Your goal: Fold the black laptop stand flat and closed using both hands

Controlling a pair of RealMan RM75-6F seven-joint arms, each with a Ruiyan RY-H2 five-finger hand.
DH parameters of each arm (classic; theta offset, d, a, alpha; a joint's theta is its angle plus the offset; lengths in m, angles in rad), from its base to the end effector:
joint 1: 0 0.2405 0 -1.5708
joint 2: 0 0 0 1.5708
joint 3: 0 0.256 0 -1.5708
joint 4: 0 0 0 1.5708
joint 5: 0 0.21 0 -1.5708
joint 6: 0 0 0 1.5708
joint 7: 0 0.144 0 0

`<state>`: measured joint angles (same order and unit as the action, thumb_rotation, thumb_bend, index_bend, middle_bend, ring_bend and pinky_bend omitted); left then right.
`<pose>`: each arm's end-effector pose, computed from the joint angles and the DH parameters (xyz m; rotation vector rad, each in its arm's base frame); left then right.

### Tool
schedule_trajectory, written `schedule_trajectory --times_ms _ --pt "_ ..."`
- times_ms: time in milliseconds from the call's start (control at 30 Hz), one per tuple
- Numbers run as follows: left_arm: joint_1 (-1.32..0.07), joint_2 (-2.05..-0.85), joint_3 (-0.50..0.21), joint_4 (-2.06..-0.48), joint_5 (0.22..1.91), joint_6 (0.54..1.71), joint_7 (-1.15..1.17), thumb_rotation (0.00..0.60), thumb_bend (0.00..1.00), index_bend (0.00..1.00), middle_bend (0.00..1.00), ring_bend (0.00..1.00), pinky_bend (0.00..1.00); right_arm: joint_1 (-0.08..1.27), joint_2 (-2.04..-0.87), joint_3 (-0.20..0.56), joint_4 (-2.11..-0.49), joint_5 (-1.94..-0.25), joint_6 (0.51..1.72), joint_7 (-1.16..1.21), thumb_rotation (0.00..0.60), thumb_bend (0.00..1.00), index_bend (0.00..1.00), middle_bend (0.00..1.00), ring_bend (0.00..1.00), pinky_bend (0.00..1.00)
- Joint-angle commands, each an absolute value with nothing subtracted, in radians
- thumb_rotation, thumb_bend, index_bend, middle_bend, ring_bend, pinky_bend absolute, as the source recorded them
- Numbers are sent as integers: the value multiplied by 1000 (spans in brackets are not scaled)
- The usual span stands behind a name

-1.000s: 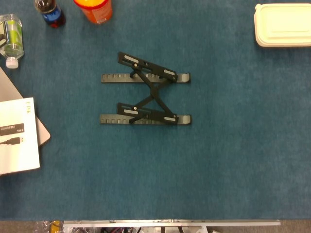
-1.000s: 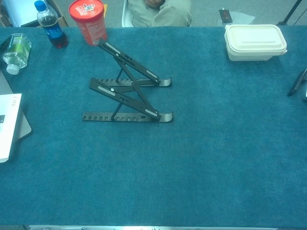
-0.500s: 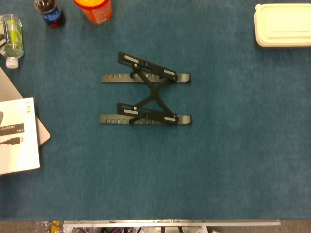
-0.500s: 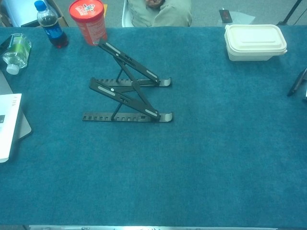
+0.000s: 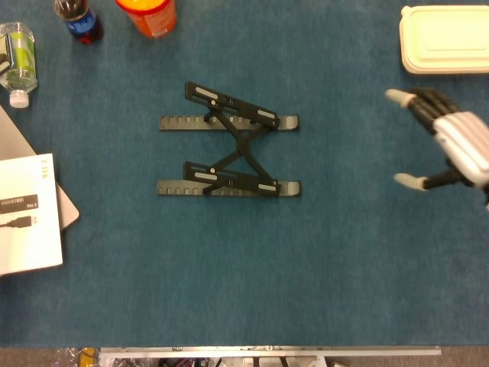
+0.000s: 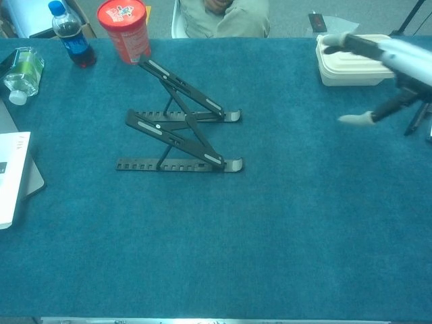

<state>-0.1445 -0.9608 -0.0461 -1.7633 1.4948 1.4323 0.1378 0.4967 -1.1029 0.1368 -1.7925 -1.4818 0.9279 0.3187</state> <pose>-0.2839 0.1955 0.1870 -1.4959 -0.7915 -0.8103 -0.1927 -0.2790 0.0875 1.8038 -1.3877 1.1364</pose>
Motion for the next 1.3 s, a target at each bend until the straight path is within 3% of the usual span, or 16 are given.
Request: schedule_trajectory --times_ms 33,233,333,400,867,1300 --pt "-140 -958 -43 -1763 1496 1436 133 600 284 23 44 0 13 632 -1168 195 -1752 -1444 768 561 600 135 0 102 0 0" --pt "-132 -953 -40 -1757 1496 1445 117 600 285 23 43 0 13 728 -1244 247 -1663 -1414 658 829 600 154 0 94 0 0" --pt "-129 -950 -40 -1755 1495 1448 112 600 285 23 43 0 13 771 -1288 257 -1604 -1432 629 905 600 320 0 94 0 0" --pt "-128 -949 -40 -1755 1494 1449 110 600 285 23 43 0 13 800 -1326 263 -1557 -1439 617 939 600 365 0 98 0 0" --pt "-136 -949 -48 -1758 1489 1441 96 600 284 23 49 0 13 996 -1561 280 -1262 -1482 535 1160 600 408 0 214 46 8" --pt "-141 -938 -43 -1772 1488 1426 107 600 284 23 50 0 13 1132 -1697 268 -1050 -1510 502 1370 600 437 0 273 88 30"
